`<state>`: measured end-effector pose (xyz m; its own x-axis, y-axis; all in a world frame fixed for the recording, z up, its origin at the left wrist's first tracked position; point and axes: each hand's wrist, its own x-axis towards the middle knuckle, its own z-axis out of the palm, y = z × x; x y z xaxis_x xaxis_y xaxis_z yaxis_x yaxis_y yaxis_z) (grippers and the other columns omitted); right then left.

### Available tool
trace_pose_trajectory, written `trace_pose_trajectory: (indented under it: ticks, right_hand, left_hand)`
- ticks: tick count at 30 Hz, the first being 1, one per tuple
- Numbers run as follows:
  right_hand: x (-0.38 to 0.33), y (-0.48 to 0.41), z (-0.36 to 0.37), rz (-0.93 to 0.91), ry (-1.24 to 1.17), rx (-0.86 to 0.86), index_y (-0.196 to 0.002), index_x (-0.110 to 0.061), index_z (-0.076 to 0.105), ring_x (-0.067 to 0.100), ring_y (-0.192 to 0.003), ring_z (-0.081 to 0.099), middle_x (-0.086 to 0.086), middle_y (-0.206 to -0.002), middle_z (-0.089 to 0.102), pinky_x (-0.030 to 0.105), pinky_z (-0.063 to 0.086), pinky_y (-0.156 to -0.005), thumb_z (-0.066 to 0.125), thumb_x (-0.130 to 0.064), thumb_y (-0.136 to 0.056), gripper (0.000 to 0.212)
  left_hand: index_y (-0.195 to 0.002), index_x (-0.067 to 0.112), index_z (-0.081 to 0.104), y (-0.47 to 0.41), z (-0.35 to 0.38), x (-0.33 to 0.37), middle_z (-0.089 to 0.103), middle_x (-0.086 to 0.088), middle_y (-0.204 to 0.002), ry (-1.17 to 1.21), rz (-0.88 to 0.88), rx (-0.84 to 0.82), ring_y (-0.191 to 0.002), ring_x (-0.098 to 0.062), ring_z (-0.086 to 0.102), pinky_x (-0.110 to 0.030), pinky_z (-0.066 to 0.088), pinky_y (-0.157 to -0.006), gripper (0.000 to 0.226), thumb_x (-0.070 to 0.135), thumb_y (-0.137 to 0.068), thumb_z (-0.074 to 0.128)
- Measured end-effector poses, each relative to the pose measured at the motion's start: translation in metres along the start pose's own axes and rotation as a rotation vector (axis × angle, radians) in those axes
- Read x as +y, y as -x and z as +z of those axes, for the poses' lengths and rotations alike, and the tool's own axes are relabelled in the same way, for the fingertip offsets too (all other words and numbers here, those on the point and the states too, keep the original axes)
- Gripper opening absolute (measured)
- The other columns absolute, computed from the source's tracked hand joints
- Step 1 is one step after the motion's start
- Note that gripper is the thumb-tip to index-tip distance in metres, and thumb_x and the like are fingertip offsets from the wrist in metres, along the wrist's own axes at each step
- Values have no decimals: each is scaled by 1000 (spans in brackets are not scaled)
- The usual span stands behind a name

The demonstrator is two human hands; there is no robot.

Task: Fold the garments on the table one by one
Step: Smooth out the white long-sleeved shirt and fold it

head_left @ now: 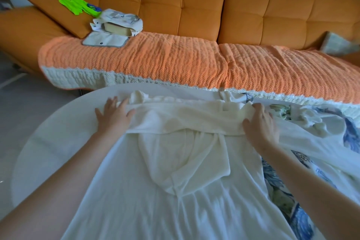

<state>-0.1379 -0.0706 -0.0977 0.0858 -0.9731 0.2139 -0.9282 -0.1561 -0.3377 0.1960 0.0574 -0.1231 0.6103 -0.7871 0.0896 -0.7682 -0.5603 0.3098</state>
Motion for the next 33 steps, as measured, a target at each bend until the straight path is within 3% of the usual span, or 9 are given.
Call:
trace_pose_trajectory:
  ticks: [4,8,11,16,20,22,25,27,33]
  right_hand:
    - [-7,8,0,-219,105,37,-150,-17,11,26,-141,16,6,-152,27,40,13,-115,49,-23,-93,69]
    - [-4,16,11,-361,198,-300,-147,-21,24,18,-143,17,0,-156,19,34,10,-114,28,-35,-101,49]
    - [1,16,15,-311,199,-382,-149,-23,18,17,-146,6,-1,-159,8,34,3,-116,19,-42,-101,52]
    - [0,13,8,-304,219,-393,-150,-24,13,18,-146,-2,-1,-159,1,36,-3,-118,17,-43,-101,53]
    - [-14,15,11,-404,202,-390,-151,-26,0,18,-145,-12,-3,-158,-8,37,-7,-116,16,-46,-100,57]
    - [-26,22,17,-478,193,-453,-150,-29,-4,17,-144,-15,-6,-157,-13,38,-6,-117,8,-54,-95,62]
    - [-30,32,29,-495,283,-571,-149,-32,-11,20,-145,-14,-5,-156,-18,40,-3,-117,-8,-64,-80,76]
    - [-28,33,32,-451,281,-596,-148,-34,-14,20,-145,-13,-5,-156,-20,39,-3,-117,1,-59,-90,64]
    - [-62,23,18,-457,42,-422,-149,-23,22,18,-145,11,-3,-158,8,38,10,-117,24,-45,-100,53]
  left_hand:
    - [-149,32,16,23,16,-8,2,-2,-159,-222,190,-61,-146,-17,-3,-51,1,-113,51,45,-100,23]
    - [-149,30,18,19,13,-34,6,-5,-158,-159,134,-94,-145,-23,3,-50,11,-112,47,33,-102,24]
    - [-149,21,23,13,9,-39,4,-18,-156,45,-3,-95,-142,-37,10,-47,17,-112,49,25,-101,35]
    - [-144,11,35,21,-1,-36,40,-21,-143,263,-153,59,-130,-36,39,-44,33,-105,55,18,-93,54]
    - [-143,15,39,29,-1,-20,28,-19,-151,-13,95,167,-140,-35,23,-48,25,-106,47,32,-98,42]
    - [-147,23,28,36,4,-13,21,-9,-155,-57,261,59,-144,-26,15,-44,17,-111,50,39,-100,31]
    - [-150,30,1,45,15,-19,-6,3,-158,-173,219,-178,-146,-14,-5,-33,3,-115,56,47,-100,18]
    - [-149,31,-5,45,15,-24,-13,4,-157,-176,180,-217,-145,-13,-11,-32,-1,-116,57,49,-99,16]
    - [-147,27,27,49,-7,-25,15,4,-157,-32,303,-136,-145,-12,8,-33,10,-115,61,55,-94,35]
